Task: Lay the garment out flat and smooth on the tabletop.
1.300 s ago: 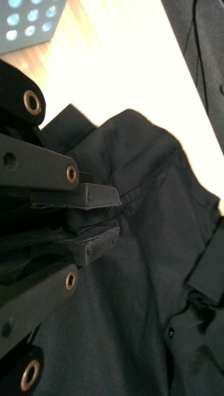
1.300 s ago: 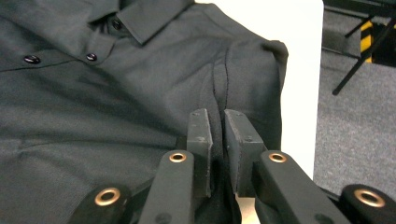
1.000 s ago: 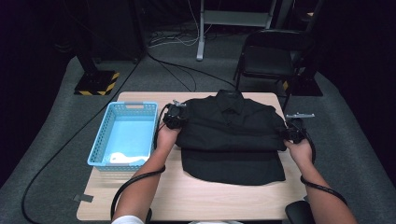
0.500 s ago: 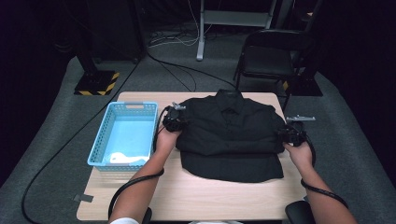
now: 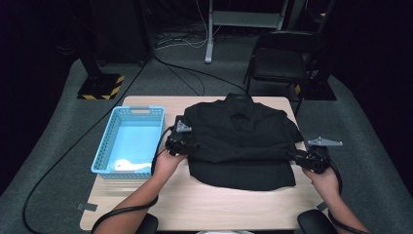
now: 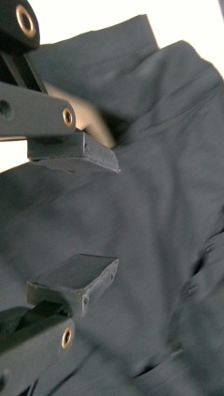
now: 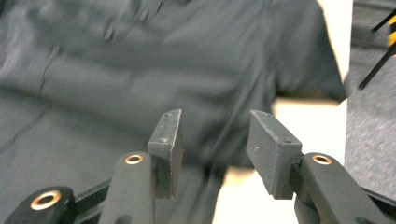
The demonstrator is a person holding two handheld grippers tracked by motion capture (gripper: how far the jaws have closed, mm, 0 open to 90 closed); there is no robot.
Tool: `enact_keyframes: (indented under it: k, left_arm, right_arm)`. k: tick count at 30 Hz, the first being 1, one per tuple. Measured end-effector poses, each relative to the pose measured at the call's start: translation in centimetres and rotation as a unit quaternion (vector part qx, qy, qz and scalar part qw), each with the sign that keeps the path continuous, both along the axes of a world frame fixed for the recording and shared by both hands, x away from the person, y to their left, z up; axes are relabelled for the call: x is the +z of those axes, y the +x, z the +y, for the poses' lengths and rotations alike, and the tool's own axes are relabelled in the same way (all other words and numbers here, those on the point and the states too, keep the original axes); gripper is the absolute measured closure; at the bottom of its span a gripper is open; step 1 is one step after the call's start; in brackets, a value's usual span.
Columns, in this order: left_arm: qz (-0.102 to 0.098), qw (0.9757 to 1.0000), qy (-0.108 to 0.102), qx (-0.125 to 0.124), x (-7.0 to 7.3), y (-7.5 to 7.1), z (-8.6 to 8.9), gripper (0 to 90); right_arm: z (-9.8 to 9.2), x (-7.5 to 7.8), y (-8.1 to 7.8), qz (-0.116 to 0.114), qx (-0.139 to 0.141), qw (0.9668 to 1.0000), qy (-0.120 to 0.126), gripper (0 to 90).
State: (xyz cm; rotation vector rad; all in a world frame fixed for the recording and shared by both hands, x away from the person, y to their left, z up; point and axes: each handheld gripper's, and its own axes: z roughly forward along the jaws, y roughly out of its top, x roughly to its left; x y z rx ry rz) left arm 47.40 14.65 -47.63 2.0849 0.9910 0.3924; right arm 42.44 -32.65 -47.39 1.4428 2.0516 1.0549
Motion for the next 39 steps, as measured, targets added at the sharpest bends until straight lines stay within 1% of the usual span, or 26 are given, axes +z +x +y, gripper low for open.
enact_keyframes:
  k: [1, 2, 3, 6, 10, 11, 12, 13, 14, 16, 17, 20, 22, 24, 25, 26, 27, 30, 35, 37, 39]
  left_arm:
    - [0.004, 1.0, 0.004, -0.003, -0.3, -0.4, 0.0, 45.2]
    - [0.012, 0.9998, 0.014, -0.009, -0.8, -1.0, 0.1, 44.7]
    - [0.015, 0.9996, 0.021, -0.01, -1.1, -1.3, 0.1, 44.2]
    - [0.026, 0.999, 0.033, -0.015, -2.0, -2.1, 0.1, 43.0]
    - [0.039, 0.998, 0.048, -0.013, -3.4, -2.4, -0.1, 40.7]
    - [0.04, 0.9977, 0.052, -0.014, -3.6, -2.4, -0.1, 40.0]
    - [0.041, 0.9975, 0.057, -0.014, -4.0, -2.4, -0.2, 39.4]
    - [0.039, 0.9974, 0.059, -0.014, -4.2, -2.4, -0.3, 38.7]
    - [0.038, 0.9975, 0.059, -0.014, -4.3, -2.3, -0.4, 37.6]
    - [0.035, 0.9975, 0.06, -0.013, -4.3, -2.2, -0.6, 36.8]
    - [0.033, 0.9977, 0.058, -0.013, -4.4, -2.2, -0.7, 36.4]
    - [0.026, 0.998, 0.056, -0.011, -4.6, -2.5, -0.8, 34.8]
    - [0.034, 0.998, 0.051, -0.013, -4.4, -3.0, -0.7, 34.6]
    - [0.037, 0.9979, 0.051, -0.017, -4.1, -3.4, -0.6, 34.8]
    - [0.041, 0.9979, 0.047, -0.016, -4.0, -3.6, -0.5, 34.8]
    - [0.048, 0.9979, 0.041, -0.016, -3.9, -3.8, -0.4, 34.8]
    - [0.051, 0.9977, 0.04, -0.017, -3.9, -3.8, -0.4, 34.9]
    - [0.047, 0.9978, 0.045, -0.015, -3.9, -3.7, -0.3, 34.4]
    - [0.069, 0.9968, 0.04, -0.009, -4.5, -3.2, -0.6, 32.0]
    - [0.064, 0.9962, 0.057, -0.017, -4.4, -3.5, -0.8, 31.2]
    - [0.069, 0.9957, 0.058, -0.021, -4.3, -3.9, -0.6, 32.0]
  right_arm:
    - [0.1, -0.5, -0.7, 0.011, 0.007, 0.9999, -0.004, 54.2]
    - [0.1, -0.8, -1.0, 0.018, 0.011, 0.9998, -0.007, 54.0]
    - [0.2, -1.3, -1.4, 0.03, 0.017, 0.9993, -0.011, 53.2]
    - [0.7, -2.2, -2.0, 0.047, 0.027, 0.9983, -0.019, 51.7]
    - [1.3, -3.1, -2.0, 0.062, 0.033, 0.9968, -0.04, 49.8]
    - [1.3, -3.3, -2.0, 0.064, 0.032, 0.9962, -0.049, 49.4]
    - [1.4, -3.5, -1.9, 0.065, 0.032, 0.996, -0.052, 49.2]
    - [1.3, -3.7, -1.8, 0.072, 0.031, 0.9954, -0.055, 49.2]
    - [1.3, -4.0, -1.7, 0.079, 0.03, 0.995, -0.054, 50.0]
    - [1.3, -4.3, -1.5, 0.086, 0.03, 0.9942, -0.058, 51.9]
    - [1.2, -4.3, -1.4, 0.083, 0.031, 0.9944, -0.058, 54.0]
    - [1.2, -4.3, -1.3, 0.083, 0.035, 0.9944, -0.055, 64.2]
    - [1.4, -4.3, -1.4, 0.082, 0.039, 0.9944, -0.055, 71.0]
    - [1.5, -4.3, -1.5, 0.081, 0.045, 0.9941, -0.057, 76.4]
    - [1.6, -4.3, -1.6, 0.081, 0.048, 0.9936, -0.062, 79.5]
    - [1.6, -4.3, -1.7, 0.082, 0.051, 0.9935, -0.061, 82.2]
    - [1.6, -4.3, -1.8, 0.082, 0.054, 0.9932, -0.062, 83.5]
    - [1.5, -4.3, -2.0, 0.083, 0.054, 0.9931, -0.062, 85.2]
    - [1.5, -4.3, -2.0, 0.081, 0.056, 0.9931, -0.063, 85.8]
    - [1.5, -4.3, -2.0, 0.081, 0.056, 0.9931, -0.062, 85.8]
    - [1.5, -4.3, -2.0, 0.082, 0.056, 0.9932, -0.061, 85.8]
